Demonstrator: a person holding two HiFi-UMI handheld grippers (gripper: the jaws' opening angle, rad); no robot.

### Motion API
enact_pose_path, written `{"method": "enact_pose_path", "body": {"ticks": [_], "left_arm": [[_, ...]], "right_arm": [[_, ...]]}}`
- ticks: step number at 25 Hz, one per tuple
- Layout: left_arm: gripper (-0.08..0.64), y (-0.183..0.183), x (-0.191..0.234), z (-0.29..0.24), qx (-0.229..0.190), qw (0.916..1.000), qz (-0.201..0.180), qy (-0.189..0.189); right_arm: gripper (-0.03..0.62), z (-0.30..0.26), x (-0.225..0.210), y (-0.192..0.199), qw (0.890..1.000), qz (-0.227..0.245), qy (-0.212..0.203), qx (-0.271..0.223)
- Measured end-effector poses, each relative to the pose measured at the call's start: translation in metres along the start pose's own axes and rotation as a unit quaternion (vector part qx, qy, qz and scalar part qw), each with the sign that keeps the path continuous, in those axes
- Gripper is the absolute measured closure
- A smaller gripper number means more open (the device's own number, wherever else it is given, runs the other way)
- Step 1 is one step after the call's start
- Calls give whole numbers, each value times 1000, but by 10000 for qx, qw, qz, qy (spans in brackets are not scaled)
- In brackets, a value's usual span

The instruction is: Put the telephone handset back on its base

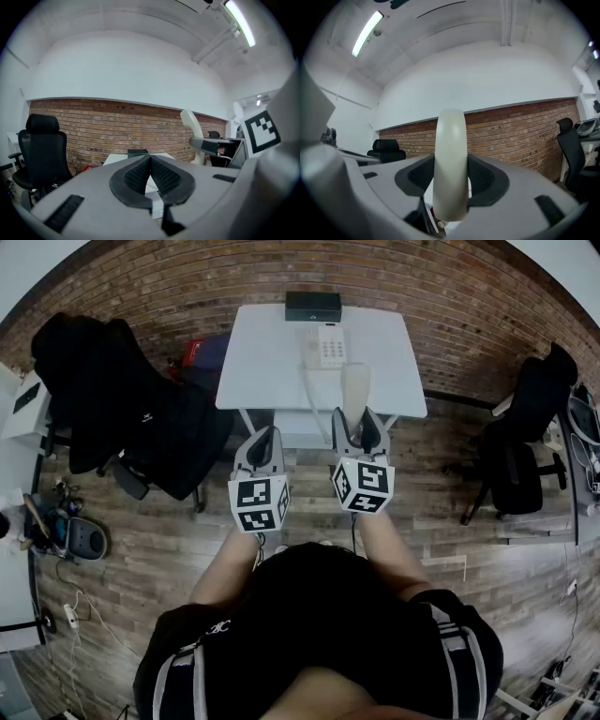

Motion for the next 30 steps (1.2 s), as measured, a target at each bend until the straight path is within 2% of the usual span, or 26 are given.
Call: {"method": "enact_pose_path", "body": {"ticks": [8, 18, 30], "left_arm": [[560, 1, -4, -2, 8, 10000, -1, 1], [560, 4, -14, -9, 25, 10000, 5, -36], [560, 9, -50, -31, -15, 9998, 28, -188]], "right_arm": [[394, -2, -4, 0, 9999, -127, -10, -91], [394, -6, -8, 3, 9997, -46, -253, -63], [394, -13, -38, 7, 9985, -87, -527, -75]]}}
Point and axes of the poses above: the fingertips, and each gripper's own axes: z backward along the fingers, x to its left, y out of its underside, the point moved 4 cm from there along z, backward along the fingers, and after that the axes turned 5 degrees about z, right-handed, at the moved point
